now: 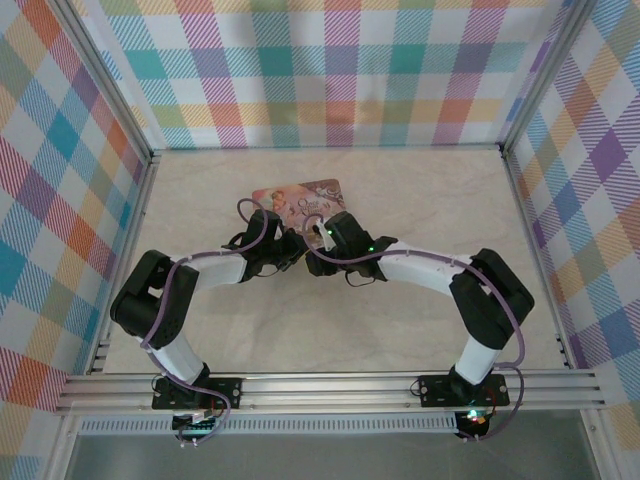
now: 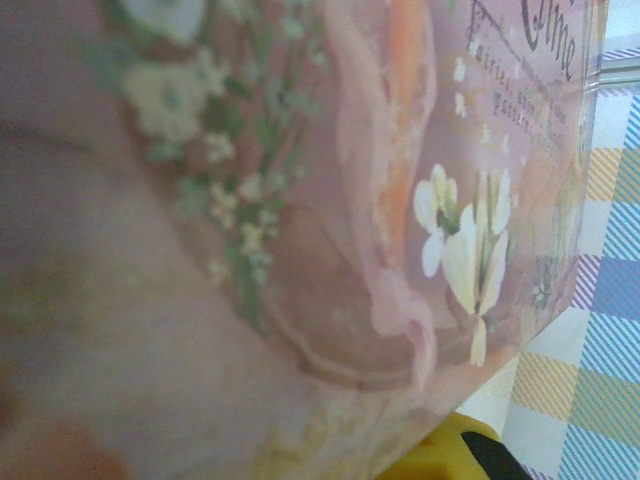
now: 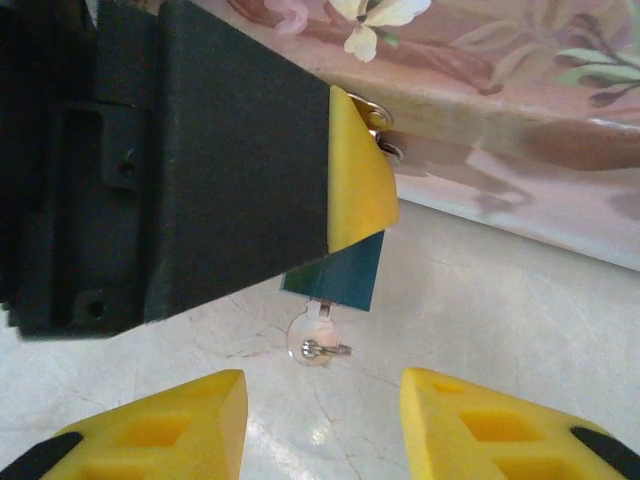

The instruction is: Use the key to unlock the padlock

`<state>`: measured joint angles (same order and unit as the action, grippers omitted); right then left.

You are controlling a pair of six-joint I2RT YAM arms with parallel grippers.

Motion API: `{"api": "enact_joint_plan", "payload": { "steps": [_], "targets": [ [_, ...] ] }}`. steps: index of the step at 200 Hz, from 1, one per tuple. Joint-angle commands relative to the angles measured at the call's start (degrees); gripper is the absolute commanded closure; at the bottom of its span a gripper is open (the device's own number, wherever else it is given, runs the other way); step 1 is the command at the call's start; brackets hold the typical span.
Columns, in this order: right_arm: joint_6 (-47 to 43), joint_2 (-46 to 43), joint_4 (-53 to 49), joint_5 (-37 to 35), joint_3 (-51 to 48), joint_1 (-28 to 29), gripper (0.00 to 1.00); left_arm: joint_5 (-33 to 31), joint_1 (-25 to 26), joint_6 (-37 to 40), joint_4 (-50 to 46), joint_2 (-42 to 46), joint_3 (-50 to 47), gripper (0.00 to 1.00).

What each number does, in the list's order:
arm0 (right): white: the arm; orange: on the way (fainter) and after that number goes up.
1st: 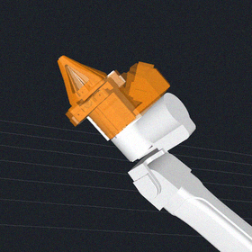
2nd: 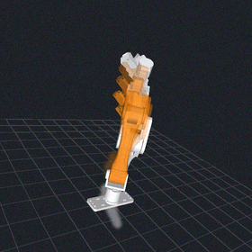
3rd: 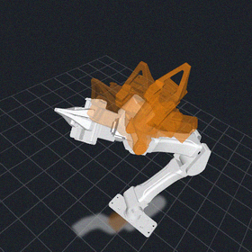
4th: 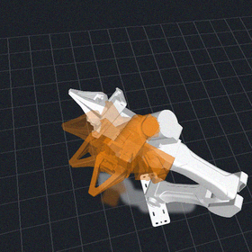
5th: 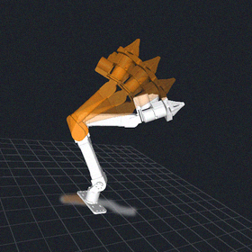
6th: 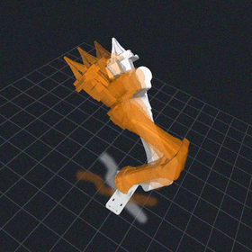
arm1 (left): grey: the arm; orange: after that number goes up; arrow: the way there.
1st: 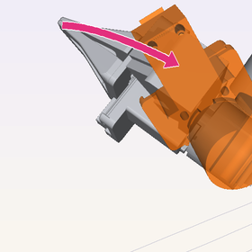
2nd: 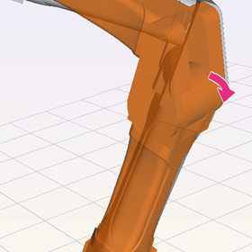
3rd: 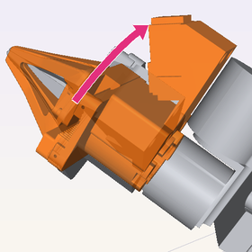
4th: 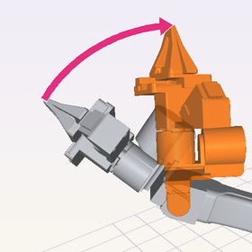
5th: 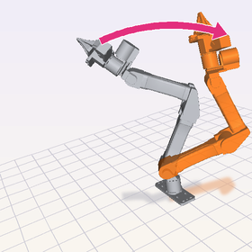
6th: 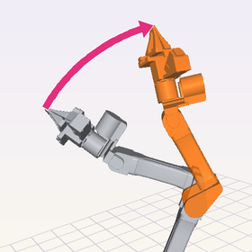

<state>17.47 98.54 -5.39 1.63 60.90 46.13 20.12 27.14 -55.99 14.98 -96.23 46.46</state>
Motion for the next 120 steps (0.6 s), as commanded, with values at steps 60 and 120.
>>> {"api": "enact_joint_plan", "payload": {
  "steps": [60,120],
  "targets": [
    [-2.2,3.4,-0.9,-1.2,3.8,1.2,0.6,1.9,0.3,-1.4,-1.3,2.6,1.4,1.0],
    [-2.9,5.4,-1.4,-2.0,5.7,1.2,0.62,2.4,0.3,-1.6,-1.1,2.4,1.6,1.0]
  ]
}}
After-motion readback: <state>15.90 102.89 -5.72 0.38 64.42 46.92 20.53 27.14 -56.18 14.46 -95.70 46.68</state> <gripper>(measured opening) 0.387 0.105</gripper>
